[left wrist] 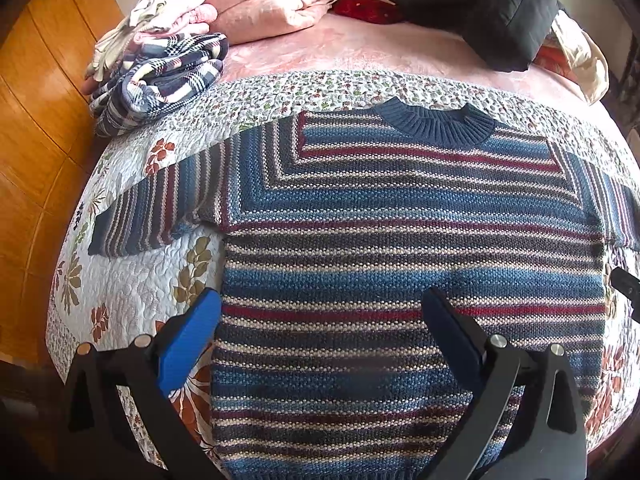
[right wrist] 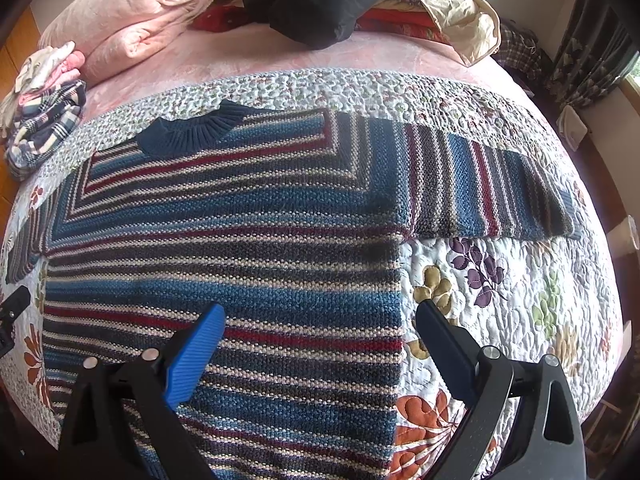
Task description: Fold small clothes
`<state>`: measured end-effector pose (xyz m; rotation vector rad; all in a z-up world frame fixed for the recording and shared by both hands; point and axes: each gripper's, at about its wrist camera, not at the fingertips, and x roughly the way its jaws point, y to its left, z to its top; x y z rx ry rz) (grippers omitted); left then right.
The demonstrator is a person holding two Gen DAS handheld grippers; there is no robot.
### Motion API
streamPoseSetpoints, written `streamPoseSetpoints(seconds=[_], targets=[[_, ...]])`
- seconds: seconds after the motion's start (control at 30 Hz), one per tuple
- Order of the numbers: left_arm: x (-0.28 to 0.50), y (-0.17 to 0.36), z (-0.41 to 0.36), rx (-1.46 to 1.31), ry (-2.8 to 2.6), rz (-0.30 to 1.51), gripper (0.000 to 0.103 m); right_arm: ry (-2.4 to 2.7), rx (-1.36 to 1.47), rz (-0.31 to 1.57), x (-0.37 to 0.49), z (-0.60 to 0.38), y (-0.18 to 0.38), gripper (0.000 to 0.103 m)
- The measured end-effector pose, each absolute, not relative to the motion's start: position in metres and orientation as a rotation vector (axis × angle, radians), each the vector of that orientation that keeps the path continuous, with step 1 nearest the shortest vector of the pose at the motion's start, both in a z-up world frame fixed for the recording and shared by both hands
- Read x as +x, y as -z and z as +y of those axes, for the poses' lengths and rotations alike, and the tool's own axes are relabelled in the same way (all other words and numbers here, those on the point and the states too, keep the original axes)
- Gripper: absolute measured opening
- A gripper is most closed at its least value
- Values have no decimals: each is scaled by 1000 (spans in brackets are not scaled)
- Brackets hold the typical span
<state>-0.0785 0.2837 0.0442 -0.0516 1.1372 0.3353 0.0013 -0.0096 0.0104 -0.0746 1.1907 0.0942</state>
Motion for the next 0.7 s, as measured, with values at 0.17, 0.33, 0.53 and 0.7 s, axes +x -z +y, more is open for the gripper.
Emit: streamPoseSetpoints(seconds=[0.17, 0.33, 0.53, 0.7], targets=[[-78, -44, 287, -53, -338, 1140, 100, -98, -76, 1189, 1, -7, -10, 97], [-85, -42, 289, -52, -339, 1138, 100, -100, -73, 1190, 0, -6, -9, 97], [-86, -44, 291, -45, -344, 1133, 100, -105, -74, 1187, -1, -4, -9, 97], [-86, -46, 291, -43, -344, 1130, 100, -110, -69, 1185, -2, -3, -10, 97]])
